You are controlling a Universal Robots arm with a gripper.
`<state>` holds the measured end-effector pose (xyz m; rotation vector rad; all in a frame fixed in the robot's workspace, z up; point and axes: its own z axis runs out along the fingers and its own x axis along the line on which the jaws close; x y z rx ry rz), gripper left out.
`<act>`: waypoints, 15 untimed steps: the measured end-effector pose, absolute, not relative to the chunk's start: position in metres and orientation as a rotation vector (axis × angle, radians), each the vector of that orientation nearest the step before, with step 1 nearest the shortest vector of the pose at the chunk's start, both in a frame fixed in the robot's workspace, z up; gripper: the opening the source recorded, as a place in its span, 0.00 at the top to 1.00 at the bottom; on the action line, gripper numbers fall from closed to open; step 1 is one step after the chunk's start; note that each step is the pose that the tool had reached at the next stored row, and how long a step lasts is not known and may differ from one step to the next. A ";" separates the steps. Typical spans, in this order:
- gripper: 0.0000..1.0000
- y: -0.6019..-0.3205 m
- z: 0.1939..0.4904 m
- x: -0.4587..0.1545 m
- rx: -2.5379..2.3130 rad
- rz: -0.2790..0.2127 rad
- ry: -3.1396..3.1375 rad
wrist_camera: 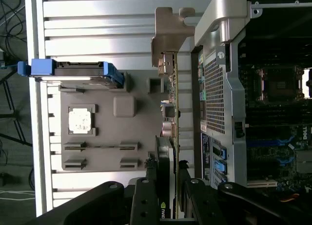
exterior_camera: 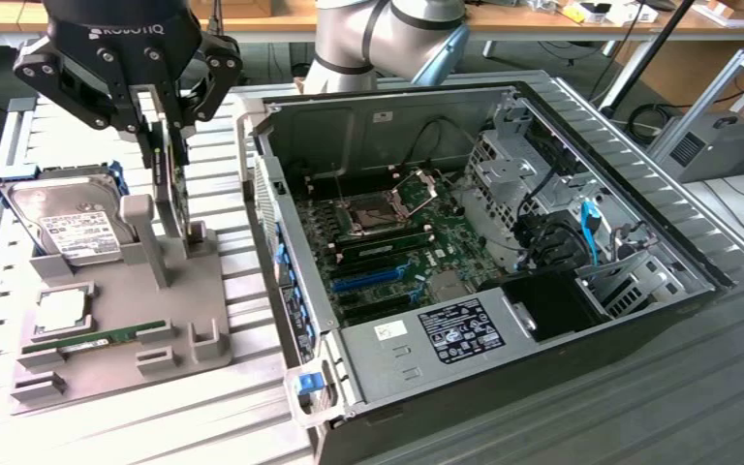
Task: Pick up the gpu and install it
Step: 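Pick up the gpu and move the gpu toward the slot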
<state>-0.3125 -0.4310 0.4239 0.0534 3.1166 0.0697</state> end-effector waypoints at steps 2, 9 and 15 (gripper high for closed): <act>0.73 -0.431 0.424 -0.311 0.053 0.070 3.117; 0.73 -0.431 0.424 -0.301 0.053 0.070 3.117; 0.73 -0.431 0.424 -0.282 0.053 0.070 3.116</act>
